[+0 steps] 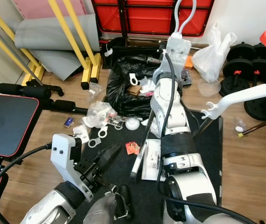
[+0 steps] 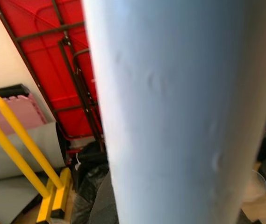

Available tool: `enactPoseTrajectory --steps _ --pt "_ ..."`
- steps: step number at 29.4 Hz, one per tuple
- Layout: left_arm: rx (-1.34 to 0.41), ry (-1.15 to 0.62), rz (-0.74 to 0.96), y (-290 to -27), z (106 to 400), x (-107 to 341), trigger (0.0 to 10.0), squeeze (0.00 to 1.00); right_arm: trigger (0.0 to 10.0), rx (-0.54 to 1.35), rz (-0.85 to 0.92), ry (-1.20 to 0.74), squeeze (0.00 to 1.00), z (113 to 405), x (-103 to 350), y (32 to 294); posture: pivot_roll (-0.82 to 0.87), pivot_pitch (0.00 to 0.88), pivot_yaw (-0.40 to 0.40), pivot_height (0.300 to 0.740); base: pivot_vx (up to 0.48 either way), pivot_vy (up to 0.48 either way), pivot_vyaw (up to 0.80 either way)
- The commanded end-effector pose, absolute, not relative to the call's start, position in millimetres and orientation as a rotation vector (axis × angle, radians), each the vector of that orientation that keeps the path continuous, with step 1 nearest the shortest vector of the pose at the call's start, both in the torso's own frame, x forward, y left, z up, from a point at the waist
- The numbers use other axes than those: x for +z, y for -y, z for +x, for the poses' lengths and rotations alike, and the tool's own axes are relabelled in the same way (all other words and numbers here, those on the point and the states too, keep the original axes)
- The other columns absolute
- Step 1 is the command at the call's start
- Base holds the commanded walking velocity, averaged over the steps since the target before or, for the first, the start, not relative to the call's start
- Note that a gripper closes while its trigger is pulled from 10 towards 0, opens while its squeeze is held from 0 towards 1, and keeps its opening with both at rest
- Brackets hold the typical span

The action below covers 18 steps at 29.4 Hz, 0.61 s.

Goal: Sweep floor

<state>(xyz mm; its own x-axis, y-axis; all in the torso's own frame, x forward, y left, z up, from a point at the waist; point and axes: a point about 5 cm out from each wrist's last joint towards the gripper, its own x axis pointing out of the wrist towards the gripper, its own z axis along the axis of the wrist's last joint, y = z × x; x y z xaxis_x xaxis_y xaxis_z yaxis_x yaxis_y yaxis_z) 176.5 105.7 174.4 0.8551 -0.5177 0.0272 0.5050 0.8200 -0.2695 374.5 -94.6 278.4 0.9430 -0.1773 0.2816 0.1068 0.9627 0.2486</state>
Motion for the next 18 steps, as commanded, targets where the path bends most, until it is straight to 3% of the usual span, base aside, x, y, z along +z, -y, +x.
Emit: enactPoseTrajectory --steps 1,13,14,16,18 --pt "-0.559 -0.071 -0.290 -106 175 170 10.0 0.00 10.0 -0.125 0.270 0.373 0.00 370 294 92 -0.09 0.314 -0.008 0.740 0.000 0.000 0.00" --pt "-0.545 -0.064 -0.290 -108 181 167 10.0 0.00 10.0 0.033 0.284 0.309 0.00 365 304 81 -0.10 0.283 -0.012 0.740 0.000 0.000 0.00" --pt "-0.537 -0.063 -0.295 -108 183 167 10.0 0.00 10.0 0.065 0.223 0.283 0.00 366 306 82 -0.10 0.269 -0.014 0.740 0.000 0.000 0.00" --pt "-0.522 -0.060 -0.298 -110 187 165 10.0 0.00 10.0 0.284 0.225 0.268 0.00 364 310 80 -0.10 0.254 -0.017 0.740 0.000 0.000 0.00" --pt "-0.513 -0.057 -0.292 -111 189 164 10.0 0.00 10.0 0.385 0.252 0.290 0.00 360 311 80 -0.11 0.239 -0.019 0.740 0.000 0.000 0.00"
